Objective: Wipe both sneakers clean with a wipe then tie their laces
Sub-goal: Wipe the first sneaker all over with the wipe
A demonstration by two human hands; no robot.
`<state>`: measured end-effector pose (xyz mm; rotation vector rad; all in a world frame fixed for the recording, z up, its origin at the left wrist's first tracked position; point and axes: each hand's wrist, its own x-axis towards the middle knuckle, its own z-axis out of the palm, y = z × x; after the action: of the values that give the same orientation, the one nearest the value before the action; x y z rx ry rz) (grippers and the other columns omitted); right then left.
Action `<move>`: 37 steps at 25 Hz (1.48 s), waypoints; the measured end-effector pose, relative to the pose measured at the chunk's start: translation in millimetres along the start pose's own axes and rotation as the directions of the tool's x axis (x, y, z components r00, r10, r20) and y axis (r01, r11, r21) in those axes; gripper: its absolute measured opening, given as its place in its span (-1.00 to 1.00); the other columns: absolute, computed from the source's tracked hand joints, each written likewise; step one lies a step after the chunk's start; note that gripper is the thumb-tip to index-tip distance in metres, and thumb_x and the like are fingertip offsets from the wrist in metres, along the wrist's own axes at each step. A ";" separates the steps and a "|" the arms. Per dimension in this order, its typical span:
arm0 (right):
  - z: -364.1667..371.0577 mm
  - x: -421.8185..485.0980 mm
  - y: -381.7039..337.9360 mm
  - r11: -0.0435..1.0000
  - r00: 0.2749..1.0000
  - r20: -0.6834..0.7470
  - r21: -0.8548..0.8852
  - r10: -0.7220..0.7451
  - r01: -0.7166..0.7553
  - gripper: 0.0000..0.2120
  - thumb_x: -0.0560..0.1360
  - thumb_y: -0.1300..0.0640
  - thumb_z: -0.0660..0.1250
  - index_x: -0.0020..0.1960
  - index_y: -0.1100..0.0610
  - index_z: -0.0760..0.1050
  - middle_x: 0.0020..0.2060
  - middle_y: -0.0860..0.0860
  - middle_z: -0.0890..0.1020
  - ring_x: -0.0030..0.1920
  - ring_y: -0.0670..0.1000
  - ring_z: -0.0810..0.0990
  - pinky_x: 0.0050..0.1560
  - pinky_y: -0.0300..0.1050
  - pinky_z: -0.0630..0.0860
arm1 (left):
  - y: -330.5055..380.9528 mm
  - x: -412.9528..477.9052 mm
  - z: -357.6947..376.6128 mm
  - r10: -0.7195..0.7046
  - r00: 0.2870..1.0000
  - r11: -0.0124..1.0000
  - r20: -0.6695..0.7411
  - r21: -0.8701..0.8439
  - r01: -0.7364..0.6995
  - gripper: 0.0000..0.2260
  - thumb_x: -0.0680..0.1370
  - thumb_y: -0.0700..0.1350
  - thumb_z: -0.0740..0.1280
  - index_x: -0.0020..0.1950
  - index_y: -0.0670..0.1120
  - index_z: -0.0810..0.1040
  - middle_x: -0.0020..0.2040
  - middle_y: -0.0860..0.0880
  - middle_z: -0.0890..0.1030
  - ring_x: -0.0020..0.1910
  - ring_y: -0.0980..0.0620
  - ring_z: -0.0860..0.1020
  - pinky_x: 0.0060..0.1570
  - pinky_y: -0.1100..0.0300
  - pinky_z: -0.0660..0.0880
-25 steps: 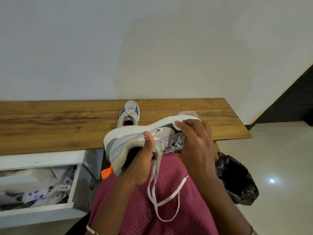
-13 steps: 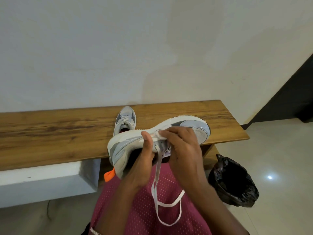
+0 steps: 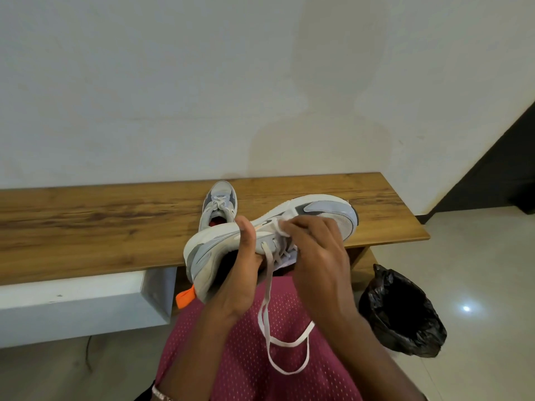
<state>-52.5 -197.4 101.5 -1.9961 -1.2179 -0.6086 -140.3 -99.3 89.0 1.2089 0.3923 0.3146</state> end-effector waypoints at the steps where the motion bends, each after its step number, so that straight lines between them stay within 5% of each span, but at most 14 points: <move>1: 0.5 3.5 7.6 0.998 1.000 -0.005 -0.063 0.018 -0.018 -0.69 0.51 0.22 0.22 0.14 0.29 0.64 0.03 0.17 0.65 0.08 0.14 0.56 -0.07 0.01 0.61 | 0.9 0.2 0.0 0.015 1.000 0.999 -0.009 0.029 -0.015 0.08 0.23 0.69 0.06 0.45 -0.07 0.49 0.30 -0.09 0.64 0.35 -0.03 0.56 0.47 -0.09 0.34; 3: 0.0 8.3 11.8 0.996 0.999 -0.005 -0.079 0.046 -0.046 -0.68 0.50 0.21 0.22 0.12 0.30 0.64 0.03 0.17 0.65 0.07 0.18 0.57 -0.09 0.05 0.61 | 1.6 3.6 0.9 0.024 0.999 0.998 -0.030 0.059 -0.023 0.09 0.22 0.70 0.04 0.43 -0.07 0.51 0.29 -0.08 0.65 0.34 -0.03 0.57 0.46 -0.09 0.36; 8: -2.8 -1.0 -21.6 0.971 0.998 0.061 0.235 0.028 -0.042 -0.64 0.55 0.04 0.18 0.13 0.17 0.67 0.04 0.04 0.66 0.06 0.02 0.58 0.02 -0.21 0.53 | -1.9 4.9 1.6 -0.027 0.999 0.983 -0.040 -0.184 0.019 -0.02 0.33 0.61 0.19 0.37 -0.18 0.56 0.29 -0.15 0.62 0.43 -0.12 0.47 0.45 -0.04 0.30; 12: 2.4 1.9 -4.4 0.997 0.995 0.061 0.012 -0.081 0.080 -0.66 0.50 0.14 0.22 0.16 0.26 0.63 0.06 0.14 0.64 0.11 0.09 0.54 0.03 -0.11 0.58 | -0.4 2.9 -0.7 0.043 0.999 0.994 -0.006 -0.100 -0.043 -0.03 0.40 0.58 -0.02 0.41 -0.17 0.52 0.30 -0.17 0.63 0.37 -0.08 0.54 0.44 -0.06 0.33; 16: -2.8 20.7 24.7 0.987 1.000 0.014 -0.159 -0.010 0.012 -0.67 0.49 0.25 0.21 0.16 0.32 0.61 0.07 0.22 0.62 0.12 0.21 0.54 -0.03 0.06 0.63 | 2.3 4.8 -0.3 0.042 0.997 0.999 -0.063 -0.021 -0.043 0.00 0.35 0.60 -0.05 0.48 -0.09 0.44 0.31 -0.08 0.63 0.33 0.01 0.58 0.48 -0.09 0.34; 19: 0.8 18.6 15.3 0.996 0.998 0.063 -0.093 0.017 -0.012 -0.71 0.42 0.31 0.36 0.13 0.28 0.64 0.06 0.17 0.64 0.11 0.18 0.57 -0.02 0.00 0.62 | 5.0 4.0 1.7 0.027 0.999 0.998 -0.027 -0.053 -0.028 -0.01 0.36 0.58 -0.04 0.42 -0.15 0.50 0.31 -0.14 0.62 0.35 -0.06 0.55 0.47 -0.07 0.32; 24: 2.6 -3.5 -17.2 0.975 0.996 0.080 0.220 0.024 -0.042 -0.62 0.54 0.03 0.17 0.11 0.17 0.68 0.04 0.07 0.66 0.07 0.06 0.60 0.02 -0.11 0.58 | 5.8 2.5 0.3 -0.031 0.998 0.992 -0.050 -0.122 0.024 -0.12 0.46 0.47 -0.12 0.37 -0.16 0.51 0.25 -0.15 0.66 0.29 -0.05 0.61 0.31 0.08 0.47; 32: 6.4 4.7 9.6 0.997 1.000 -0.002 -0.070 -0.007 0.007 -0.71 0.50 0.18 0.30 0.13 0.28 0.64 0.06 0.17 0.64 0.12 0.13 0.53 -0.02 -0.02 0.61 | 9.1 3.5 5.7 -0.038 0.997 0.989 -0.065 -0.143 0.028 -0.07 0.48 0.52 -0.15 0.41 -0.16 0.50 0.29 -0.19 0.64 0.32 -0.09 0.59 0.39 0.00 0.40; 37: 2.5 -9.6 -18.5 0.981 0.999 0.033 0.193 0.005 -0.012 -0.65 0.55 0.06 0.19 0.13 0.19 0.67 0.03 0.09 0.65 0.07 0.06 0.59 0.03 -0.15 0.57 | 10.4 -2.2 6.3 -0.036 0.997 0.998 -0.072 -0.059 0.032 -0.13 0.50 0.44 -0.20 0.33 -0.15 0.56 0.12 -0.16 0.71 0.13 -0.04 0.69 -0.01 0.23 0.60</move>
<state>-73.3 -195.3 99.2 -1.8535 -1.2384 -0.4370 -139.8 -102.2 100.9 1.1350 0.4633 0.3392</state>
